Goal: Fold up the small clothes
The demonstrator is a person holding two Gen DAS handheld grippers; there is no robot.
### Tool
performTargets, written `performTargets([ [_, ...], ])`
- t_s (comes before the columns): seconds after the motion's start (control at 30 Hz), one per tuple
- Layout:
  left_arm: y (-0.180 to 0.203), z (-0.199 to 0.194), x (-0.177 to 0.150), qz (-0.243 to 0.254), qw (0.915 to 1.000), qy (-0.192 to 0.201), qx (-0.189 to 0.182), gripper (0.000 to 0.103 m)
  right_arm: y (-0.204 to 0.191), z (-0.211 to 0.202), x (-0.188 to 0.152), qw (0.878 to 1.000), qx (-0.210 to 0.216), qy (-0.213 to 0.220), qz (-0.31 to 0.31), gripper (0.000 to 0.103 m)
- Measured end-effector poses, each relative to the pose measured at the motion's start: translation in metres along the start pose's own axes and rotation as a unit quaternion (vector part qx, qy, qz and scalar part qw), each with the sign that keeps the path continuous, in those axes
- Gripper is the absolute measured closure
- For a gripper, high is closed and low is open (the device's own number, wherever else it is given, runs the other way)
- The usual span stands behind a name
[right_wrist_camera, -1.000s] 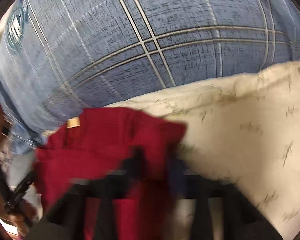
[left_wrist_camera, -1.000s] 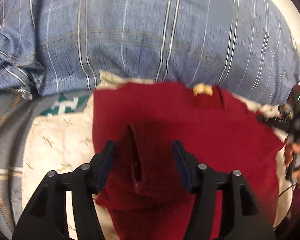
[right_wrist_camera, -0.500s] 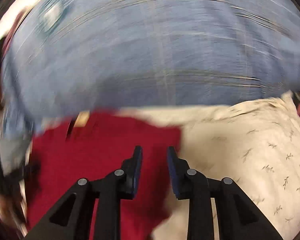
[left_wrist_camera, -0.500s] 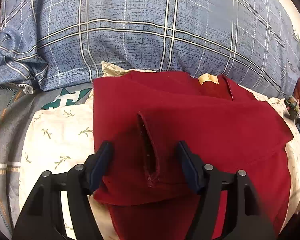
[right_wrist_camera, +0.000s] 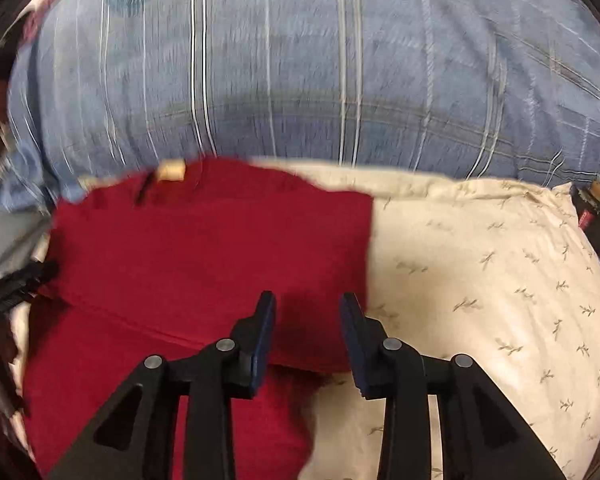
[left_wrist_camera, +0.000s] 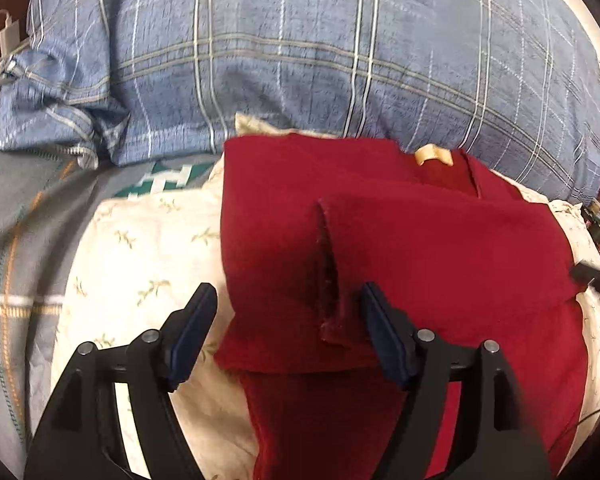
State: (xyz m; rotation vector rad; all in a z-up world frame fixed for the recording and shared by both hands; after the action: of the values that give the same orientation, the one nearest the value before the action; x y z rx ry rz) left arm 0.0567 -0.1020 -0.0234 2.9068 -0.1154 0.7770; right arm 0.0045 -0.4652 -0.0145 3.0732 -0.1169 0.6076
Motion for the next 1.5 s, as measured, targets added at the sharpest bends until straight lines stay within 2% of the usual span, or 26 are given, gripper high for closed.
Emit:
performTargets([
  [0.1, 0.0, -0.006, -0.003, 0.001, 1.0, 0.004, 0.002, 0.029, -0.013, -0.003, -0.002, 1.0, -0.022, 0.012, -0.008, 0.069],
  [0.2, 0.001, -0.017, -0.003, 0.013, 0.9997, 0.016, 0.013, 0.029, -0.021, -0.025, 0.006, 0.999, 0.006, 0.043, 0.003, 0.068],
  [0.33, 0.001, -0.026, -0.007, 0.013, 0.9996, 0.021, 0.015, 0.029, -0.034, -0.031, 0.034, 0.996, 0.025, 0.079, 0.023, 0.056],
  [0.4, 0.001, -0.032, -0.01, 0.014, 0.9995, 0.023, 0.019, 0.029, -0.04, -0.013, 0.047, 0.997, 0.03, 0.064, 0.029, 0.054],
  [0.47, 0.001, -0.036, -0.014, 0.017, 0.9993, 0.023, 0.024, 0.029, -0.038, 0.015, 0.053, 0.999, 0.004, 0.03, 0.032, 0.054],
  [0.5, 0.0, -0.04, -0.016, 0.021, 0.9991, 0.023, 0.028, 0.029, -0.035, 0.03, 0.051, 0.999, -0.009, 0.007, 0.035, 0.055],
  [0.53, -0.001, -0.043, -0.017, 0.022, 0.999, 0.024, 0.03, 0.029, -0.035, 0.033, 0.05, 0.999, -0.008, 0.007, 0.035, 0.055],
  [0.6, -0.003, -0.051, -0.021, 0.027, 0.9986, 0.03, 0.034, 0.029, -0.037, 0.018, 0.046, 0.999, -0.009, 0.017, 0.032, 0.054],
  [0.67, -0.006, -0.057, -0.026, 0.03, 0.9983, 0.034, 0.037, 0.029, -0.04, -0.001, 0.036, 0.999, 0.009, 0.025, 0.028, 0.053],
  [0.73, -0.009, -0.061, -0.031, 0.027, 0.9986, 0.033, 0.032, 0.029, -0.04, -0.018, 0.022, 0.999, 0.015, 0.031, 0.02, 0.048],
  [0.97, -0.015, -0.075, -0.064, 0.012, 0.9998, 0.016, 0.007, 0.029, -0.003, -0.046, -0.037, 0.999, 0.02, 0.012, 0.034, 0.044],
  [1.07, -0.018, -0.078, -0.084, -0.001, 1.0, -0.001, -0.006, 0.028, 0.01, -0.05, -0.042, 0.998, 0.023, 0.026, 0.058, 0.04],
  [1.23, -0.017, -0.083, -0.112, -0.022, 0.9992, -0.024, -0.024, 0.028, 0.018, -0.024, -0.021, 0.988, 0.076, 0.037, 0.132, 0.038],
  [1.3, -0.016, -0.088, -0.12, -0.021, 0.9992, -0.024, -0.025, 0.028, 0.013, -0.009, -0.014, 0.991, 0.068, 0.028, 0.115, 0.042],
  [1.33, -0.016, -0.091, -0.123, -0.022, 0.9991, -0.025, -0.025, 0.028, 0.011, -0.002, -0.012, 0.994, 0.04, 0.021, 0.103, 0.065],
  [1.37, -0.016, -0.094, -0.127, -0.022, 0.9991, -0.026, -0.027, 0.028, 0.01, 0.002, -0.011, 0.996, 0.014, 0.022, 0.09, 0.075],
  [1.5, -0.018, -0.099, -0.141, -0.02, 0.9988, -0.033, -0.03, 0.026, 0.009, -0.011, -0.016, 0.995, 0.015, 0.028, 0.091, 0.077],
])
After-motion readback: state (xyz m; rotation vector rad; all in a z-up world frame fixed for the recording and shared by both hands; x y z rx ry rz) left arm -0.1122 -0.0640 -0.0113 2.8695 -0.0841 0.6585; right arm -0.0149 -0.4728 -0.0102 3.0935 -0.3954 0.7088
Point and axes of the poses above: each gripper's, at about its wrist camera, not at the fingertips, and z roughly the way its jaws point, y to its right, x to its top, the point moved 7 cm from there along z, roughly the way its jaws point, and after that the axes turned 6 degrees about -y, right-handed, at the moved point
